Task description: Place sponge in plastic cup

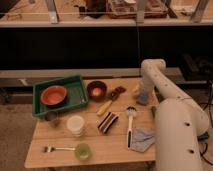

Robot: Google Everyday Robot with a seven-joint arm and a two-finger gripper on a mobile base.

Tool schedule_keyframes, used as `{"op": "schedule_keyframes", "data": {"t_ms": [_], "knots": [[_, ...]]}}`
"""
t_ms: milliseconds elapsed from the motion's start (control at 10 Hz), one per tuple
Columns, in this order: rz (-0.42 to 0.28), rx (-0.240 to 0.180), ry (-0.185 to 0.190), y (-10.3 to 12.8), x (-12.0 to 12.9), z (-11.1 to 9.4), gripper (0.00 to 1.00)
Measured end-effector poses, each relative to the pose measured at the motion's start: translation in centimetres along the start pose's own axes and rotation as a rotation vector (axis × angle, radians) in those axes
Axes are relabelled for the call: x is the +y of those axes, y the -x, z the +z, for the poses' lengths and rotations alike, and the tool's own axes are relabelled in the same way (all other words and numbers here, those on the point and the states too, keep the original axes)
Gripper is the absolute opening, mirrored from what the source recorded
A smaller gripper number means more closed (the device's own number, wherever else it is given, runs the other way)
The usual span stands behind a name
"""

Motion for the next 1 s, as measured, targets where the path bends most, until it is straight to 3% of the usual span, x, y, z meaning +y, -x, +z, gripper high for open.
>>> {"op": "schedule_keyframes", "data": {"t_ms": [100,300,700,1000], "knots": [[0.004,-0.003,0.004,0.1,0.2,0.2,0.76],[0.013,-0.004,0.008,0.3,0.3,0.3,0.6],[0.024,0.024,-0.002,0.3,0.2,-0.2,0.59],[0.002,0.06,-0.016,0.9,-0.8,-2.8,0.59]]}}
